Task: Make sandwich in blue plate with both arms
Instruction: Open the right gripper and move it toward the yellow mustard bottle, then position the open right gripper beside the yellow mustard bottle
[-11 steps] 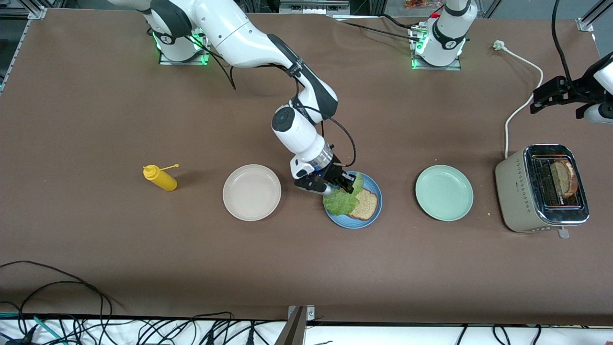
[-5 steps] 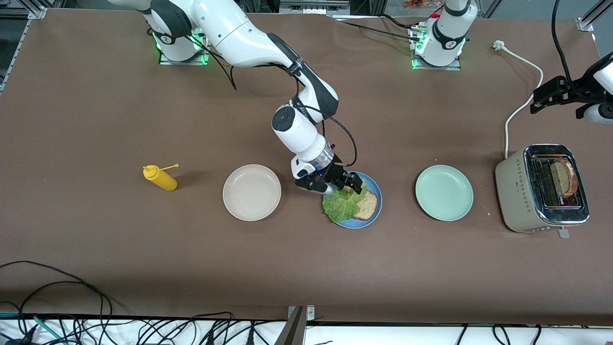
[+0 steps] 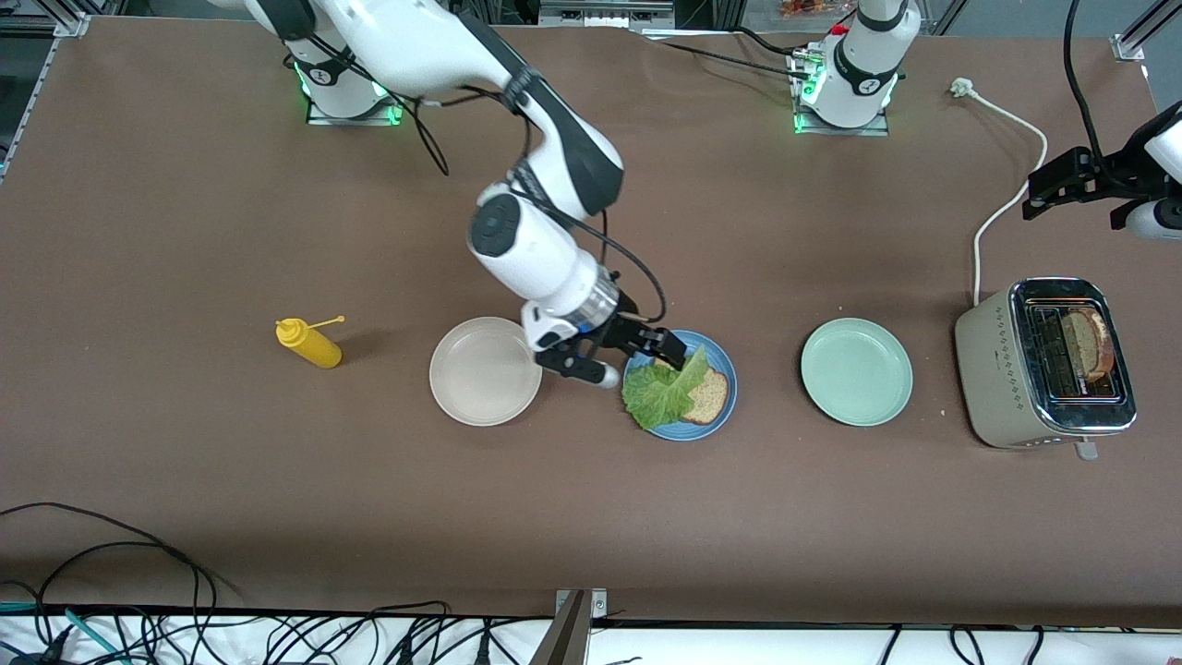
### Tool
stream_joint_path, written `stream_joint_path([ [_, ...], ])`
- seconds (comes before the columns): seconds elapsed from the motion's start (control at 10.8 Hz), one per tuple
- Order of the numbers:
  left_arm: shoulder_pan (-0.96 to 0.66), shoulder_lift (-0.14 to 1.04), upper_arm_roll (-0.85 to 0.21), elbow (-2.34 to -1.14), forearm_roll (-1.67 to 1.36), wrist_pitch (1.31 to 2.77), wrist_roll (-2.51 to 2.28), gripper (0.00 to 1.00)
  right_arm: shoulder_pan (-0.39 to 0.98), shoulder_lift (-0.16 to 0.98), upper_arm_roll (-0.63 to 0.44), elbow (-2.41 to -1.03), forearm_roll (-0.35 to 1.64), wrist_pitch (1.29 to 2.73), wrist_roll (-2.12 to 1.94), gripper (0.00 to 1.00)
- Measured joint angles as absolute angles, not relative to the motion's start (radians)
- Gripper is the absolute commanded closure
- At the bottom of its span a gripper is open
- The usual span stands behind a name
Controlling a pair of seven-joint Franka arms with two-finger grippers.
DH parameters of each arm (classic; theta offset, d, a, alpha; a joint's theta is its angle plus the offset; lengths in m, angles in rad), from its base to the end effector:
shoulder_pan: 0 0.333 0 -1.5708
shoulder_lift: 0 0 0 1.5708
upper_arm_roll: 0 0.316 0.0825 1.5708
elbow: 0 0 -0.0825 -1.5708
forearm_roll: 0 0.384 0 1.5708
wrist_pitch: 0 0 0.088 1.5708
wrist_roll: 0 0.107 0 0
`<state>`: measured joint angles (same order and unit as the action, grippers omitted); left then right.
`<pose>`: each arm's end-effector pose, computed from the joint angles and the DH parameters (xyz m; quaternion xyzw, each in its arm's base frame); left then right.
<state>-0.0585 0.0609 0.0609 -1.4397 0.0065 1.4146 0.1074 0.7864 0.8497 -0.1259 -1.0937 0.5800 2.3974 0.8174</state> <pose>0.5573 0.0009 0.6385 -0.9977 0.0520 0.0431 0.0027 0.6102 0.5264 0.3630 -0.9332 0.2041 -0.0306 0.2941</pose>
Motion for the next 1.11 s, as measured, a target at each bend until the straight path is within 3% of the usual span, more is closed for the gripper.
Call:
stream_joint_path([
  [0.28, -0.059, 0.061, 0.060, -1.440, 0.007, 1.415, 0.107, 0.00, 0.781, 0.710, -0.257, -1.132, 0.578, 2.086, 0.695, 0.00],
  [0.74, -0.053, 0.059, 0.062, -1.386, 0.006, 1.418, 0.107, 0.00, 0.772, 0.549, -0.614, -1.160, 0.576, 1.519, 0.231, 0.00],
  [0.92, -0.051, 0.058, 0.063, -1.378, 0.006, 1.417, 0.107, 0.00, 0.769, 0.521, -0.706, -1.170, 0.470, 1.442, 0.046, 0.00],
  [1.11, -0.051, 0.064, 0.062, -1.382, -0.008, 1.416, 0.107, 0.00, 0.772, 0.484, -0.714, -1.173, 0.302, 1.419, -0.061, 0.00],
])
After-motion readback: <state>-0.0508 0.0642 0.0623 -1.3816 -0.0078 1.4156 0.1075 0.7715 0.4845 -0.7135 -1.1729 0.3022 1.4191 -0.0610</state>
